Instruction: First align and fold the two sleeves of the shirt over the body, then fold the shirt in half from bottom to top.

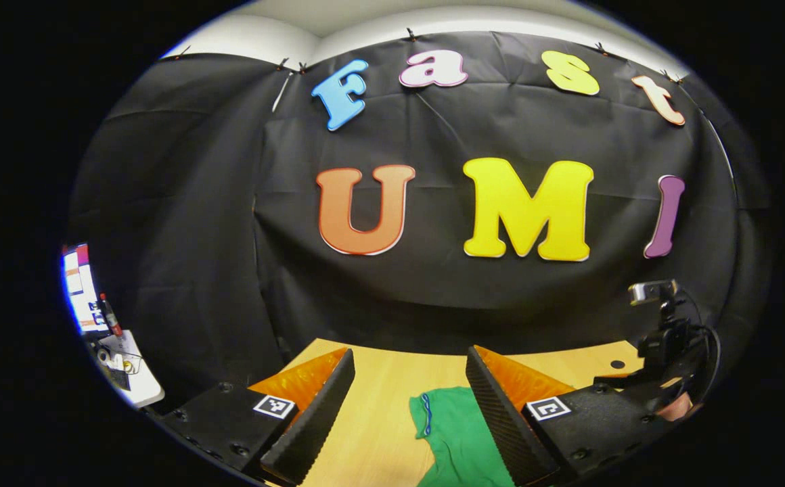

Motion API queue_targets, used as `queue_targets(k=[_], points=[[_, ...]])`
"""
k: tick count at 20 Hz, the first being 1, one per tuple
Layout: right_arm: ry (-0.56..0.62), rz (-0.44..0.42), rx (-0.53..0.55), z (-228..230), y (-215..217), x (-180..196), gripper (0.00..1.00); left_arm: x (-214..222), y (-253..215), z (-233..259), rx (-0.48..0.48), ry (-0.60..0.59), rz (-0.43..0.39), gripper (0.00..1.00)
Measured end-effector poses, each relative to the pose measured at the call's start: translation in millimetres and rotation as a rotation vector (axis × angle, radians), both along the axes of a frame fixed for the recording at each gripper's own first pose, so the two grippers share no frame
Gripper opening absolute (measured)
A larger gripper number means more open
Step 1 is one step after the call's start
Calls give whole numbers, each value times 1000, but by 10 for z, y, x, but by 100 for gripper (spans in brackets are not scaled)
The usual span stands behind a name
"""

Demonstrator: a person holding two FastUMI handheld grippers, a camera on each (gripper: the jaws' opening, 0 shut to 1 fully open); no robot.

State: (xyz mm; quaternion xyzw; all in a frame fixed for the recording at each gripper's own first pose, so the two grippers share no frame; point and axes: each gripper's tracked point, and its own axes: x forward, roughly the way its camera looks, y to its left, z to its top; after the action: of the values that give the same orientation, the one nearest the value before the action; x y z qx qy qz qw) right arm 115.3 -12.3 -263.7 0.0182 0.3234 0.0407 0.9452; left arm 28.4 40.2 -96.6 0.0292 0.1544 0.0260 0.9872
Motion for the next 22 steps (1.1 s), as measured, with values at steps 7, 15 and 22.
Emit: queue_targets(k=[7,15,22], points=[[-122,-103,-74,829,-598,-653,96,191,-282,-820,-66,192,-111,100],[-164,-183,-111,1097,-869,-990,96,556,-233,-1931,-115,448,-85,100],[-58,-135,-116,715,-707,-1100,96,861,-43,-2873,-49,633,-56,100]])
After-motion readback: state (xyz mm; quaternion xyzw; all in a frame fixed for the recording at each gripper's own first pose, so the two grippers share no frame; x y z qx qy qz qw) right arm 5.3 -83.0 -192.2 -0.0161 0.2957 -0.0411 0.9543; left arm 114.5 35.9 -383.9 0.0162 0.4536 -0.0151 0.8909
